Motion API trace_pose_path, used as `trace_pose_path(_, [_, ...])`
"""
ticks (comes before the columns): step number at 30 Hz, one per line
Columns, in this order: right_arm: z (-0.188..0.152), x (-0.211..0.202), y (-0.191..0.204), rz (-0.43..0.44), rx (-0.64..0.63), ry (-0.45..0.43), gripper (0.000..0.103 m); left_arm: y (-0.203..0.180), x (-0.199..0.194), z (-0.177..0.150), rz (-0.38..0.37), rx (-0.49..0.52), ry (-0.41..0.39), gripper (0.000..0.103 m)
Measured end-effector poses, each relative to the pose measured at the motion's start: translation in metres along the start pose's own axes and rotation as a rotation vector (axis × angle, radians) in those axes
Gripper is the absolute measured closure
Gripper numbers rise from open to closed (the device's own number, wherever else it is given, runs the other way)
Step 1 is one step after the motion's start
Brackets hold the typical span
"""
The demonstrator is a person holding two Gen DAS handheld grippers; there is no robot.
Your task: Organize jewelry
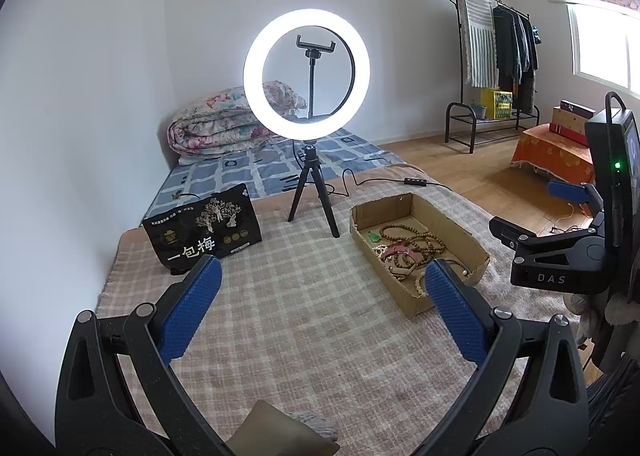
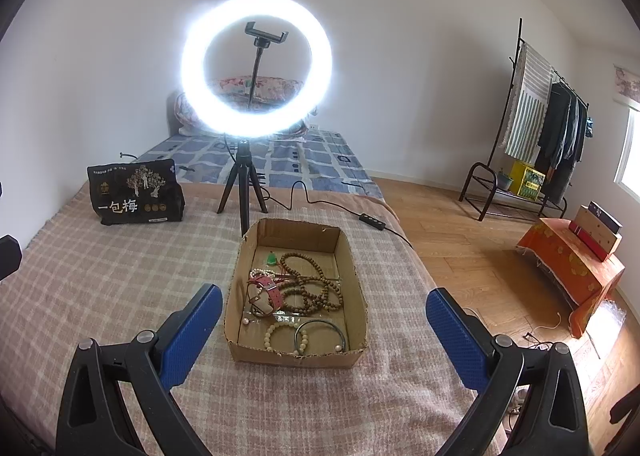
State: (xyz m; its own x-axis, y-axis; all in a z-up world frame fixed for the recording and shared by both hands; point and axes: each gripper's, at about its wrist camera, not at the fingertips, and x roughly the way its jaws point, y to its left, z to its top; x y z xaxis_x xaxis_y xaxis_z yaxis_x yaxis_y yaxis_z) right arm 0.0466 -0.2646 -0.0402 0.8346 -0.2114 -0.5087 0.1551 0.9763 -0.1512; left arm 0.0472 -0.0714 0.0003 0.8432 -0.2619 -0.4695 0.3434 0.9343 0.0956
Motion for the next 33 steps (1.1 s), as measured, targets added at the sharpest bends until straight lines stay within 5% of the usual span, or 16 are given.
trace_pose_path(33, [-0.0021,-0.0013,0.0029,0.013,-0.015,0.007,0.0,0.0062,0.0001,-0.0016,0.017,-0.029,0.01,0.0])
